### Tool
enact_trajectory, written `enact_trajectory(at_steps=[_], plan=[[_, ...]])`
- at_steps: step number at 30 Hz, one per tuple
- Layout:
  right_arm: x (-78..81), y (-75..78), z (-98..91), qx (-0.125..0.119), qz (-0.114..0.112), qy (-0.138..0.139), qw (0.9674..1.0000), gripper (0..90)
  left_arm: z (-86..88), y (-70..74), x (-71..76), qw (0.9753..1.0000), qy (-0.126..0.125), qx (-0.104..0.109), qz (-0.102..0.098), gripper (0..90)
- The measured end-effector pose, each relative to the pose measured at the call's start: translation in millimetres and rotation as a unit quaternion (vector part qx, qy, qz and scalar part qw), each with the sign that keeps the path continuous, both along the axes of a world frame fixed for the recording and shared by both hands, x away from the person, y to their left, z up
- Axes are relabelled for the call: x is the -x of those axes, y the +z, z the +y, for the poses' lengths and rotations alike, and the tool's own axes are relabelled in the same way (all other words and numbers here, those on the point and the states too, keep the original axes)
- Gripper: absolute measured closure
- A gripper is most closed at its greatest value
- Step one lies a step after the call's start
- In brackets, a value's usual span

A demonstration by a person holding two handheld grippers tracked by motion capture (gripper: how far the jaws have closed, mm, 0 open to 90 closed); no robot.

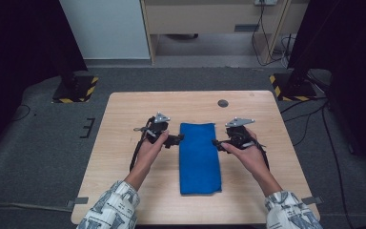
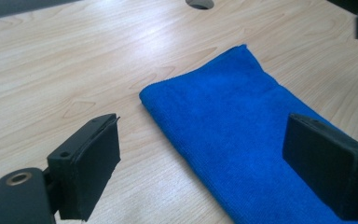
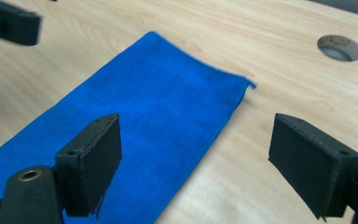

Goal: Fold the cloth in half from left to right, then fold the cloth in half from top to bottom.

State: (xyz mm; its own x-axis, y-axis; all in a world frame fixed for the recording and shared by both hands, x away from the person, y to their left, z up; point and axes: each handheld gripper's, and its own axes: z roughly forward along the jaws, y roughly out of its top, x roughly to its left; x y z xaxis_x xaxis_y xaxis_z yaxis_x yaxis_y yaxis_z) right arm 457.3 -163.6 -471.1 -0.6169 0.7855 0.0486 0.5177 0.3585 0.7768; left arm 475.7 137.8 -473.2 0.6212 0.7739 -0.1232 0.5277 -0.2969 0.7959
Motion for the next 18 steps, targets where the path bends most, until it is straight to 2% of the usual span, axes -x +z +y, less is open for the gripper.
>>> enact_trajectory(at_steps=[5, 9, 12, 13, 15, 18], plan=[[-24.0, 0.5, 1.4, 0.004, 0.005, -0.012, 0.9999, 20.0, -0.3, -0.1, -8.1, 0.9999, 0.008, 0.003, 0.007, 10.2], [-44.1, -4.5, 2.4, 0.025, 0.008, -0.018, 0.9995, 28.0, 0.2, -3.6, -18.0, 0.9998, 0.012, -0.004, 0.017, 10.2], [-57.5, -7.9, 2.2, 0.025, 0.015, -0.024, 0.9993, 34.2, 1.2, -5.4, -24.4, 0.9997, 0.022, -0.01, 0.011, 10.3], [-61.4, -9.2, 2.1, 0.029, 0.016, -0.028, 0.9991, 36.3, 2.0, -6.8, -26.5, 0.9995, 0.029, -0.005, 0.01, 11.0], [-67.0, -11.8, 2.9, 0.044, 0.027, -0.04, 0.9979, 40.8, 2.6, -9.4, -31.9, 0.9986, 0.044, -0.01, 0.027, 11.6], [-69.4, -12.7, 6.6, 0.047, 0.037, -0.043, 0.9973, 43.4, 0.6, -12.7, -36.1, 0.998, 0.05, -0.017, 0.034, 15.4]])
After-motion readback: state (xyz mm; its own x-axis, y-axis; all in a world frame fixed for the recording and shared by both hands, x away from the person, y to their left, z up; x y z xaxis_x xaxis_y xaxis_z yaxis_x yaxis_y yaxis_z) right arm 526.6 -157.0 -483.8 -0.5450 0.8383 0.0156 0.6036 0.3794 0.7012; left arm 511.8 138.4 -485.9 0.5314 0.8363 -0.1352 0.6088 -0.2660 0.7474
